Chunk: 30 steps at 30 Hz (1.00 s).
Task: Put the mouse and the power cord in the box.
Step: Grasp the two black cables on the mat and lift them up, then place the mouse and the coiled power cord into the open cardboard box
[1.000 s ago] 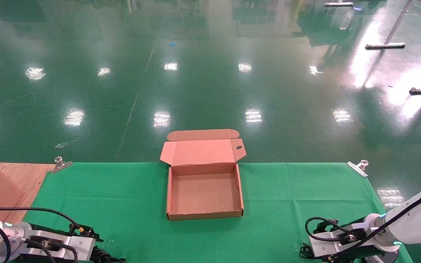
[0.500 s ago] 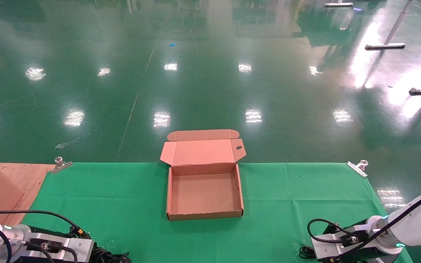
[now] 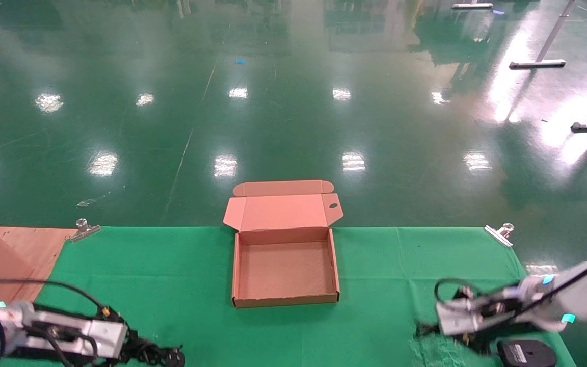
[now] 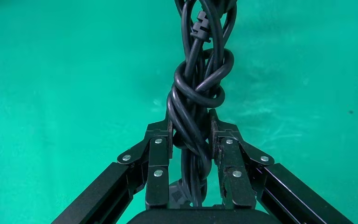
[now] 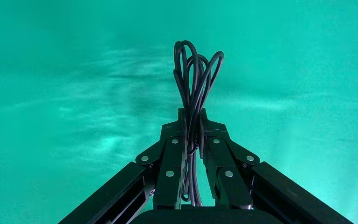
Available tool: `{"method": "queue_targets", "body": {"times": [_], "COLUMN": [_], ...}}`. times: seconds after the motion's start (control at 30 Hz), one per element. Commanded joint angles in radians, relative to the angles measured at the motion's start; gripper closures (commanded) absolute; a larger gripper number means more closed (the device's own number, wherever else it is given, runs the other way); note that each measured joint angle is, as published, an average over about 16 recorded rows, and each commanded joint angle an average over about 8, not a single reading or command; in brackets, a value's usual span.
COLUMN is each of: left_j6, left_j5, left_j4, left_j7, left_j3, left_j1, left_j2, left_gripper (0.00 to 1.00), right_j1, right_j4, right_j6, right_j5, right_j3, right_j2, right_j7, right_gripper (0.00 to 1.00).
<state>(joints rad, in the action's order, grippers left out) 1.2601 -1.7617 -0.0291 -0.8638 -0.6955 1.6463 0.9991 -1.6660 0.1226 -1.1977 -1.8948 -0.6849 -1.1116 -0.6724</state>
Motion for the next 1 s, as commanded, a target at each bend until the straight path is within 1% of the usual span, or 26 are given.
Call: {"method": "queue_targets", "body": {"times": [0.03, 0.27, 0.43, 0.6, 0.77, 0.9, 1.0], "left_j6": [0.043, 0.124, 0.119, 0.066, -0.014, -0.087, -0.147], "left_j5": [-0.002, 0.0, -0.007, 0.0, 0.012, 0.024, 0.032], "left_j4": [-0.007, -0.041, -0.066, -0.073, -0.064, -0.052, -0.042], "left_j7": [-0.008, 0.005, 0.042, 0.083, 0.099, 0.096, 0.09], "left_j3": [-0.001, 0.001, -0.002, 0.006, 0.017, 0.028, 0.035], "left_j1": [0.026, 0.158, 0.25, 0.32, 0.363, 0.383, 0.385], "left_j2": [-0.009, -0.027, -0.005, 0.044, 0.103, 0.14, 0.16], "left_gripper": [1.0, 1.0, 1.0, 1.0, 1.0, 1.0, 1.0], "right_j1": [-0.029, -0.163, -0.242, -0.301, -0.334, -0.35, -0.359], "right_j4": [0.007, 0.08, 0.156, 0.227, 0.251, 0.23, 0.206], "right_j6": [-0.02, -0.141, -0.174, -0.157, -0.107, -0.074, -0.063], "right_j5": [0.012, 0.056, 0.072, 0.08, 0.071, 0.066, 0.071], "right_j3": [0.008, 0.038, 0.051, 0.059, 0.055, 0.05, 0.051], "right_j2": [0.011, 0.043, 0.03, -0.034, -0.13, -0.193, -0.218], "right_j7": [-0.012, -0.002, 0.047, 0.131, 0.196, 0.213, 0.209], "right_gripper": [1.0, 1.0, 1.0, 1.0, 1.0, 1.0, 1.0]}}
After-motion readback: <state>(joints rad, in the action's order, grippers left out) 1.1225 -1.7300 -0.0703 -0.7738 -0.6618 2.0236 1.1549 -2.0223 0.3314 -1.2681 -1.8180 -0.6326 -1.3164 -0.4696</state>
